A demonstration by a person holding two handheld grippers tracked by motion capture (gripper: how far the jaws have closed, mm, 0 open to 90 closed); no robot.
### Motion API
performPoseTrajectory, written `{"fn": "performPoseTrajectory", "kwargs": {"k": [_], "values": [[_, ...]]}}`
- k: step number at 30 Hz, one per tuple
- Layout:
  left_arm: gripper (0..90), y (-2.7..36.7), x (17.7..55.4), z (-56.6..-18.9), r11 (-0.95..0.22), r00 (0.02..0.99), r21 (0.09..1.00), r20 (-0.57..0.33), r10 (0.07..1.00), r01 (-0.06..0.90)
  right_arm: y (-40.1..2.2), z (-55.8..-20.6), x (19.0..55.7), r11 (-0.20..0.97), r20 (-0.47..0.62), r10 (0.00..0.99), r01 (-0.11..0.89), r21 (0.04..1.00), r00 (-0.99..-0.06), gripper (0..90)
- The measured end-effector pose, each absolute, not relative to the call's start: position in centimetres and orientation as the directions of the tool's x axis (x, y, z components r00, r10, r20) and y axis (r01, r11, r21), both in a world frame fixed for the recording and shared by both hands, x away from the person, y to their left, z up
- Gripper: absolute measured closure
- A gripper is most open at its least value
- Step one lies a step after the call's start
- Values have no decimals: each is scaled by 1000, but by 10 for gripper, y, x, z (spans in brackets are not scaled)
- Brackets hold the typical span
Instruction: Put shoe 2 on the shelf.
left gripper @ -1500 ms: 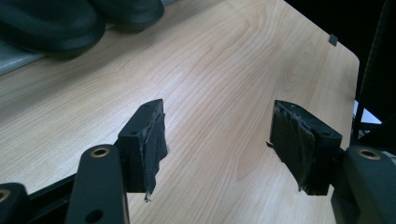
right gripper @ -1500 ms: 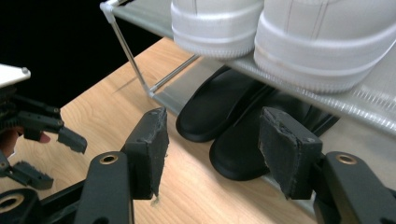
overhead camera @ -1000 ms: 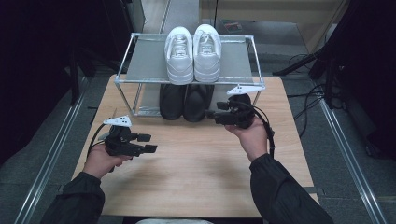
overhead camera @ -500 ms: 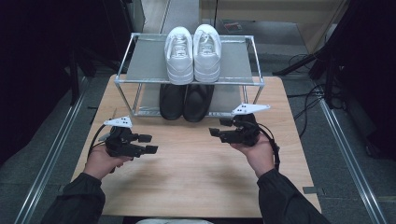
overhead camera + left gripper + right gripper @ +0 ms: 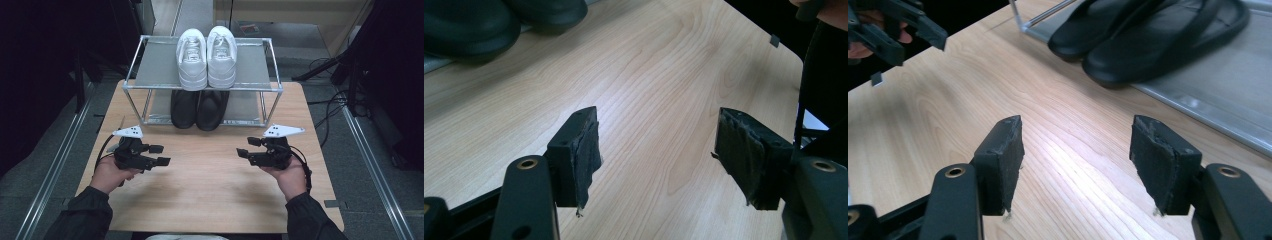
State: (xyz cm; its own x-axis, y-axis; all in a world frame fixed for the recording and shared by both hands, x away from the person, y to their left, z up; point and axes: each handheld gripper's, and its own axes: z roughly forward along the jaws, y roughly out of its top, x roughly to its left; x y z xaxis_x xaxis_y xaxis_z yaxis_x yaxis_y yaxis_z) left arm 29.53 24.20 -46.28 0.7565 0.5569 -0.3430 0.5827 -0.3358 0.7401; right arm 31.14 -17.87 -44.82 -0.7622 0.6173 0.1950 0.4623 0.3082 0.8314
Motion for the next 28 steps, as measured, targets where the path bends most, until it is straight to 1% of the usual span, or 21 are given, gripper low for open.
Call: {"fn": "performPoseTrajectory", "kwargs": {"k": [5, 10, 17, 22, 28], "values": [[322, 240, 297, -466, -331, 749, 737, -343, 567, 589, -190, -457, 308, 282, 210, 633, 475, 834, -745, 388], [306, 240, 298, -470, -338, 744, 732, -334, 578, 591, -191, -464, 313, 277, 231, 642, 502, 819, -731, 380], [297, 241, 300, -471, -333, 739, 729, -340, 582, 598, -187, -466, 314, 291, 229, 632, 501, 815, -740, 368], [297, 240, 298, -470, -326, 747, 737, -349, 565, 591, -188, -466, 314, 291, 226, 633, 499, 816, -740, 365], [296, 238, 298, -470, -337, 749, 735, -340, 568, 589, -188, -466, 315, 285, 228, 641, 503, 816, -733, 364]]}}
